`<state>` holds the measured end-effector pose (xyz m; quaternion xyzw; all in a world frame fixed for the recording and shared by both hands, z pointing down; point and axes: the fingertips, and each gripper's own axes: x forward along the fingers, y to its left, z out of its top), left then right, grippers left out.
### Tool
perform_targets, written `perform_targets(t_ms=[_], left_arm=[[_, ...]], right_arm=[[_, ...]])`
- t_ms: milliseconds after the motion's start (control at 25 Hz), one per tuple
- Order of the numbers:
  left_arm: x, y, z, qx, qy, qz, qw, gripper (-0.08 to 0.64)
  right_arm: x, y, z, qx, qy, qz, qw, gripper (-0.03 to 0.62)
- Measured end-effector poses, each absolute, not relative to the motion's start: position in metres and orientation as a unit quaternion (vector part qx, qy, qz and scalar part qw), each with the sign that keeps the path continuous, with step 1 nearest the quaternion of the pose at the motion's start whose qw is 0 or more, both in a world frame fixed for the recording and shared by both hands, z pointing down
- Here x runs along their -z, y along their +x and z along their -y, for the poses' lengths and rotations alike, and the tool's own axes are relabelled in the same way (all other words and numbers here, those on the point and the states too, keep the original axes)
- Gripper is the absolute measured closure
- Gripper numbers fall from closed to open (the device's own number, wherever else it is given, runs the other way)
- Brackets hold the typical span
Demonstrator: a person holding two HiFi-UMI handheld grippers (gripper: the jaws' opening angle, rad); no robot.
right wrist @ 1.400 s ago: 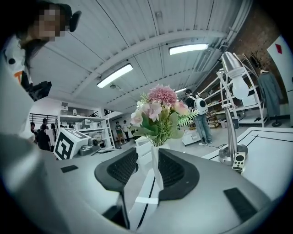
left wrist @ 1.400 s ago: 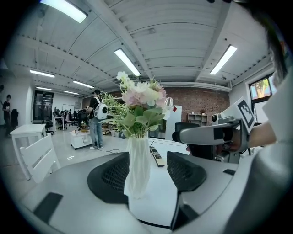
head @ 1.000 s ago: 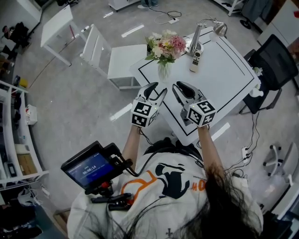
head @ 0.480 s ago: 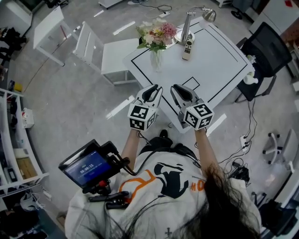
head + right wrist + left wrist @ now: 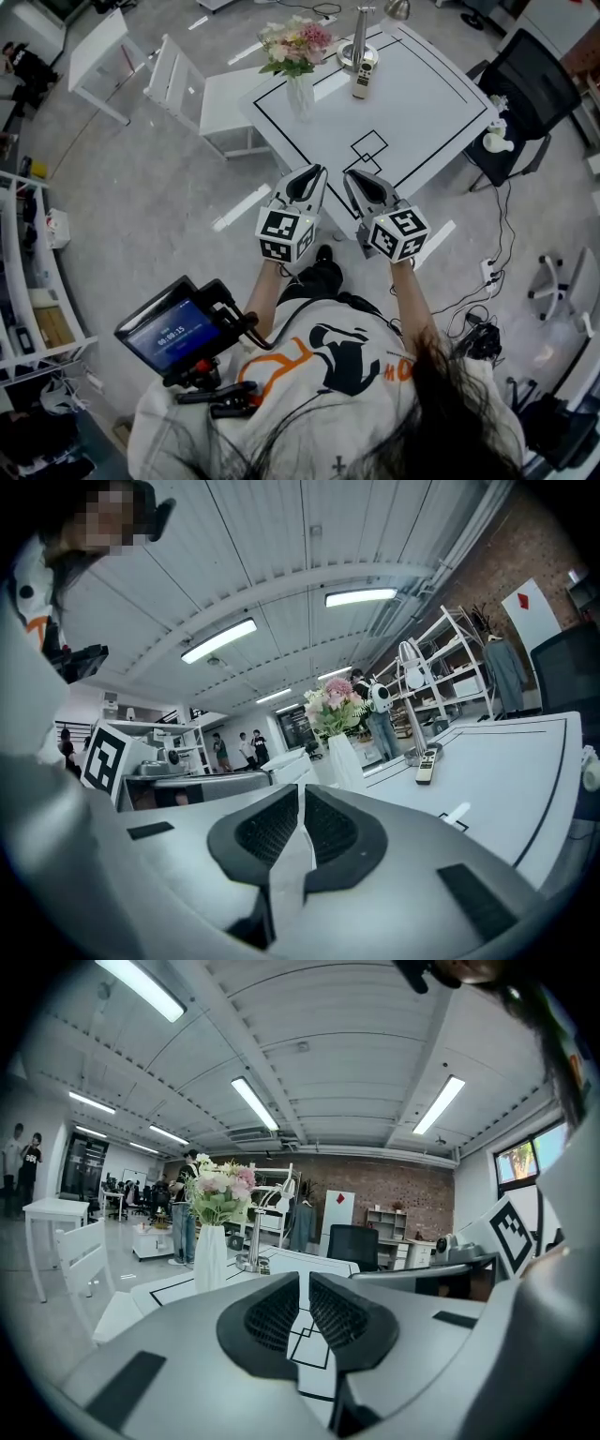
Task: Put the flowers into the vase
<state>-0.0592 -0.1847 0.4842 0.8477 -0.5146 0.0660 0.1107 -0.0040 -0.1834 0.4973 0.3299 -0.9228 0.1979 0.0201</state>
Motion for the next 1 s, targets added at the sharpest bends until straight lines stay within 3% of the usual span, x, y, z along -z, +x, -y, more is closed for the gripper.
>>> perform_targets(t_ms=[1000], left_arm=[[-0.493,0.014,0.013,-0.059,0.849,0.508,0.134,0.519]], right_arm=[[-0.497,0.056,0.017,-0.197,0.325,0.925,0.004,0.569]])
